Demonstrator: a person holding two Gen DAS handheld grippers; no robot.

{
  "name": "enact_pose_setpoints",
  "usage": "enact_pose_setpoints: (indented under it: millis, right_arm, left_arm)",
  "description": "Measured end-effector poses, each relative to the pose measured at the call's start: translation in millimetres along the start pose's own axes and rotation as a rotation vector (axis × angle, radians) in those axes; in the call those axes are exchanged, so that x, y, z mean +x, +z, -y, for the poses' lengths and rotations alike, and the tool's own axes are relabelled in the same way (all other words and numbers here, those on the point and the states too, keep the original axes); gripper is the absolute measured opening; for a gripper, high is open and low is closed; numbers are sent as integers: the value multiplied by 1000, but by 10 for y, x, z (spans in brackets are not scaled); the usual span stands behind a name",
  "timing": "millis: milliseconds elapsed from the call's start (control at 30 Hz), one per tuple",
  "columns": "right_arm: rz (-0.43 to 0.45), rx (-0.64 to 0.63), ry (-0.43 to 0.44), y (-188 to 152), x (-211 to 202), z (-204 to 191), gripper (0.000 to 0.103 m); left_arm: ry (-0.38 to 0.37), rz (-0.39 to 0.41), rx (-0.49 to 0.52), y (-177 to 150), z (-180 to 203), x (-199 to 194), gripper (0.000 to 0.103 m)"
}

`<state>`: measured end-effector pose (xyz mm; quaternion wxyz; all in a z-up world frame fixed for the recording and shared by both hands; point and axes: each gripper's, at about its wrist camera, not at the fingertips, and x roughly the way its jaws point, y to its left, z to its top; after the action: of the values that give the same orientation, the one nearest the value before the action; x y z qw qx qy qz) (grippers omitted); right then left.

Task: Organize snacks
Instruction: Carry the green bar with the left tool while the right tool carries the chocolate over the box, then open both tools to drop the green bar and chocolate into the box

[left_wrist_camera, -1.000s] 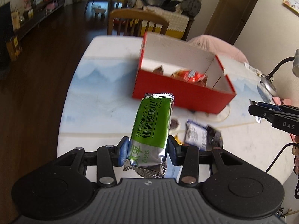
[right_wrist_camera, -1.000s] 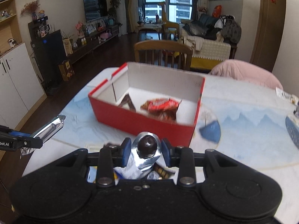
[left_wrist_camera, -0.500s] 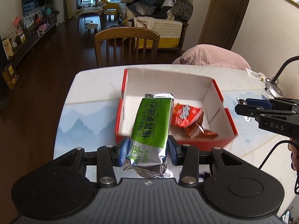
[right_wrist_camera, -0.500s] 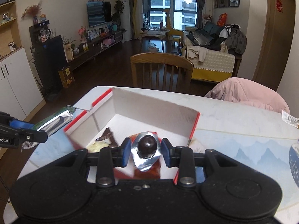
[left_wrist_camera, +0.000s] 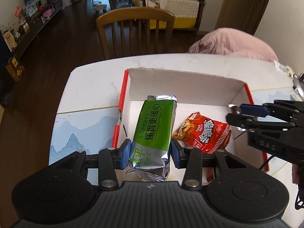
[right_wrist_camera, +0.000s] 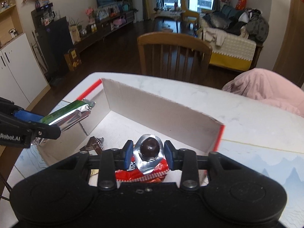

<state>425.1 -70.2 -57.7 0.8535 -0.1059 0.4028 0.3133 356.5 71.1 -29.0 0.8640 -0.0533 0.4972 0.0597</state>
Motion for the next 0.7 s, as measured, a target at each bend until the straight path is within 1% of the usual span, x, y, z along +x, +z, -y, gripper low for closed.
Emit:
enact_pose_setpoints:
  millis: [133, 267, 333, 533, 700]
  right_arm:
    - [-46, -27, 4, -6, 238, -40, 34]
    - [-85, -59, 3, -31, 393, -48, 34]
    - [-103, -66, 5, -47, 452, -35, 34]
    - [-141, -76, 7, -76, 562, -36, 35]
    - [-160, -71, 3, -97, 611, -14, 35]
  left_arm:
    - [25, -43, 30, 53, 68, 200, 43]
    - [47, -109, 81, 76, 149, 404, 43]
    - [63, -128, 95, 77, 180, 474, 43]
    - [66, -181, 125, 61, 216, 623, 43]
    - [74, -213, 121, 61, 236, 710, 43]
